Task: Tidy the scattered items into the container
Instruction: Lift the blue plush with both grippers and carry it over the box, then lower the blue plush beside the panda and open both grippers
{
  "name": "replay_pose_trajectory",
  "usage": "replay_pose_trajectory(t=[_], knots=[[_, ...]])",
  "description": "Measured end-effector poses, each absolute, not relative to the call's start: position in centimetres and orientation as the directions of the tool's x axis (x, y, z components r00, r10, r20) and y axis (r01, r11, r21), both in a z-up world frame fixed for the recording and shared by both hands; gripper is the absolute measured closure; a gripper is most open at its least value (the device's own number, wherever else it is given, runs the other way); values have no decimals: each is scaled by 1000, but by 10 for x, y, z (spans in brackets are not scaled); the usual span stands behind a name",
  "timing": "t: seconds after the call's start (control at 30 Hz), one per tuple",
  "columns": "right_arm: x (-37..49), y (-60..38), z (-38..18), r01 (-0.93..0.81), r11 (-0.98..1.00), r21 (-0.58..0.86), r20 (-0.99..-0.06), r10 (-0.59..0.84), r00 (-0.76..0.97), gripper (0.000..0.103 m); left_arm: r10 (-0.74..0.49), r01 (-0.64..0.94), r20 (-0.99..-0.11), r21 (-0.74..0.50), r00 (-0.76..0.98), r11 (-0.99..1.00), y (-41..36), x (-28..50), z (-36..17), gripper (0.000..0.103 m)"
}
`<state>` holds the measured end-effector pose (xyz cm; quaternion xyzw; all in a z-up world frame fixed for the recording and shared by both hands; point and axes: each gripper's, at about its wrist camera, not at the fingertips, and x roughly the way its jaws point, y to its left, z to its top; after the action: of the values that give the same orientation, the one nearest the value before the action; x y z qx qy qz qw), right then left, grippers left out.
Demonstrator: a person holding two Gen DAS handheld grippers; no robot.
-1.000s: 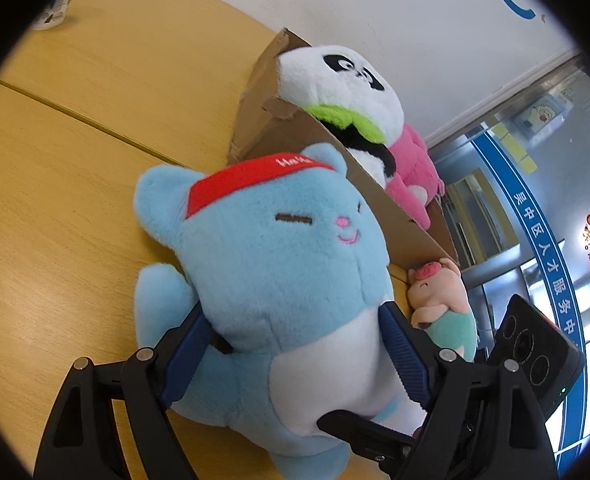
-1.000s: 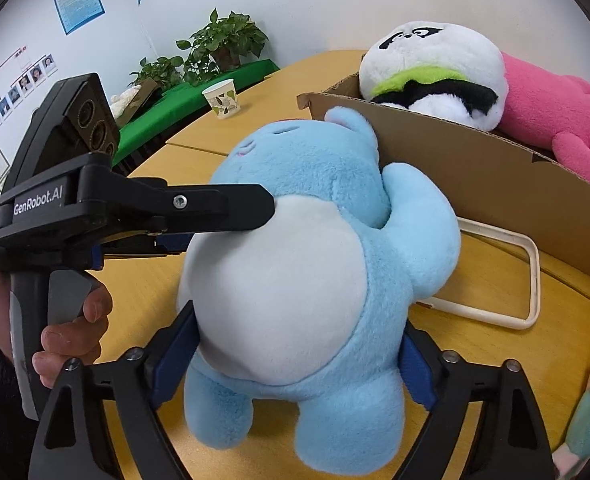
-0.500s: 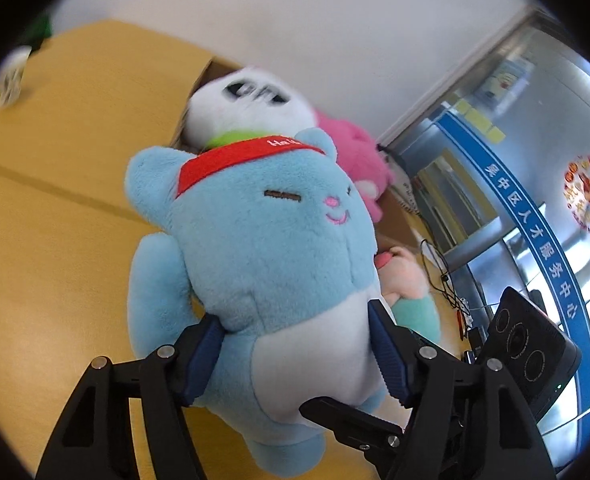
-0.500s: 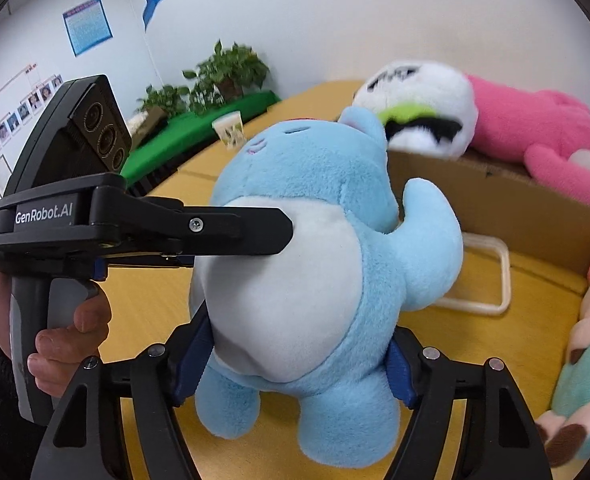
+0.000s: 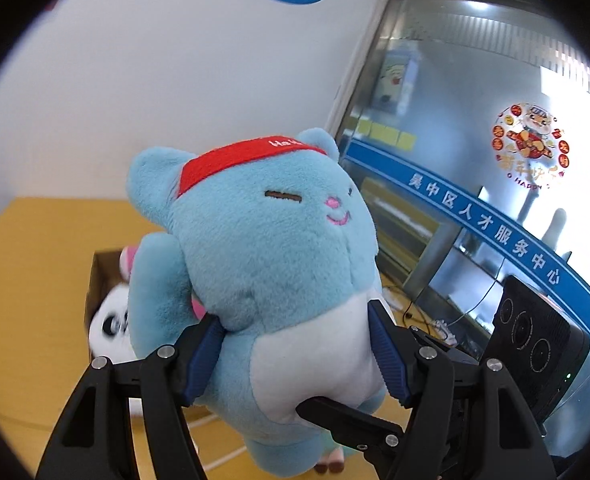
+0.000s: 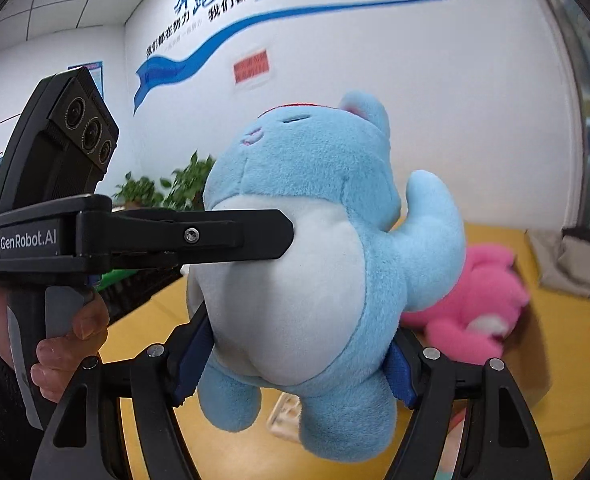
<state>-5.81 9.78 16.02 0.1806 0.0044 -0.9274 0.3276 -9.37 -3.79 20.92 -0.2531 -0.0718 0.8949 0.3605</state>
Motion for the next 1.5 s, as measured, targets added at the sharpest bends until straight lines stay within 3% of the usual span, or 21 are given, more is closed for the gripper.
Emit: replay_pose_trajectory(t=[0.2,0.37,0.53,0.8,1.03,1.17,1.33,1.5], knots=[[-80,118,198,575,-813,93,-256,-578,-775,24,704,-674,-339,-223,-624,-704,-16,-118,238,35],[-114,113,188,557,-825,95,-246,-562,-790,23,697,-652,-358,-258,-621,-713,-17,-158,212,35],[-165,105,135,527,-830,183,-315,-558,-768,23,656,-590,-479,-305,-584,-748,-6,-209,151,35],[-220,122,49,413,-860,299,-475,-509,-718,22,656,-525,-596,-411,-464,-745,11,-257,58,35],[-236,136,2,279,-877,390,-605,-473,-641,14,589,-536,-663,-321,-462,-781,38,-253,25,36],[-235,126,-4,249,-939,238,-710,-343,-615,9,527,-551,-702,-226,-480,-803,51,-244,21,34],[-222,130,-1,233,-951,202,-705,-306,-640,7,545,-527,-673,-263,-500,-808,33,-227,38,33],[-215,119,-3,244,-968,58,-720,-210,-661,10,495,-436,-674,-274,-549,-857,-10,-210,40,33]])
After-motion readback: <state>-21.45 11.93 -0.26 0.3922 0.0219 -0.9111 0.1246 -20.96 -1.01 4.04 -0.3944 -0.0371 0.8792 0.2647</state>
